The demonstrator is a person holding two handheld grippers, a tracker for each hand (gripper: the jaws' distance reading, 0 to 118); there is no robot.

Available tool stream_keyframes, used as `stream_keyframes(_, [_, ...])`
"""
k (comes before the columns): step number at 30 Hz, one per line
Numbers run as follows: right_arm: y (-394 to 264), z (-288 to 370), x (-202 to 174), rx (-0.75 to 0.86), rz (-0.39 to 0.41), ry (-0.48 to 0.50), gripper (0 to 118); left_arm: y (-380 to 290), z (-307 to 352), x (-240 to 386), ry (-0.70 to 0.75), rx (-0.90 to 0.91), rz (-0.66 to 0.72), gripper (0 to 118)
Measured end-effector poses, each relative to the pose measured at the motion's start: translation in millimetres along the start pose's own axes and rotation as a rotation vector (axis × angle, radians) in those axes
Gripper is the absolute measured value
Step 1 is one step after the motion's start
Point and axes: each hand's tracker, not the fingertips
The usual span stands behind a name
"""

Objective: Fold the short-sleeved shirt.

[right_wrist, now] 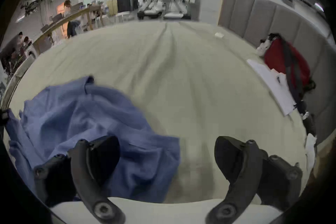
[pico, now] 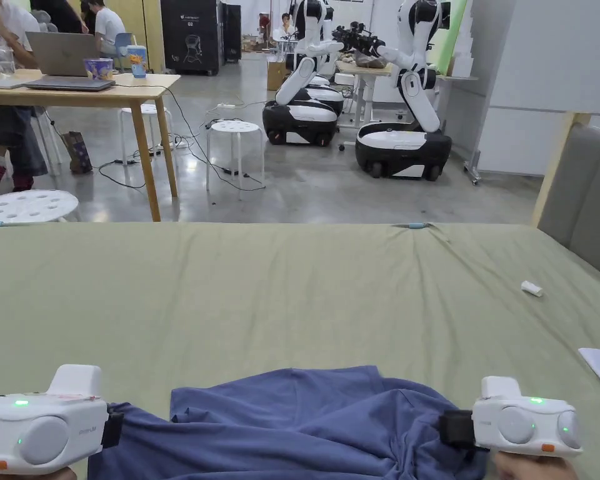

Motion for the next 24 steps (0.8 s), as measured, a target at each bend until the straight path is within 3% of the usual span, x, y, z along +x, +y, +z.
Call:
stream_keyframes(2, [-7.7,-11.5,-10.5,-0.018,0.101,-0.011,88,-2.7,-4.1,0.2,0.002,-0.007,0.002,1])
stream_keyframes(3, [-8.7,-3.6,-9.7,0.043,0.100,-0.001,75,-3.4,-7.2,0.5,0.002,-0.013,0.005,1])
stream_keyframes(4, [-6.5,1.0,-6.8,0.031,0.075,0.017,49,-4.8,-7.4,0.6,0.004,-0.016,0.002,1])
stream_keyframes(5, [-4.9,2.5,-5.7,0.047,0.035,0.070,3,-6.2,-7.1,0.4,0.010,-0.019,-0.003,1])
stream_keyframes(7, [-5.7,17.3,-4.0,0.109,0.081,-0.051,4,-6.6,-7.9,0.5,0.019,-0.037,-0.039,1])
stream_keyframes(8, [-4.8,27.2,-0.9,0.117,0.050,0.047,4,-6.7,-5.0,-0.1,0.033,-0.037,-0.053,1])
stream_keyframes(12, [3.1,75.5,-5.2,0.235,0.127,-0.044,4,8.2,13.5,-9.0,0.085,0.011,-0.070,1])
stream_keyframes(17, [33.7,150.4,-22.9,0.420,0.219,-0.134,4,45.1,59.7,-10.0,0.283,0.177,-0.273,0])
stream_keyframes(21, [63.9,207.8,-39.2,0.548,0.307,-0.221,4,82.4,94.5,-24.8,0.412,0.273,-0.360,0])
stream_keyframes(24, [87.4,247.5,-45.7,0.626,0.318,-0.237,4,113.4,121.3,-38.1,0.477,0.350,-0.367,0])
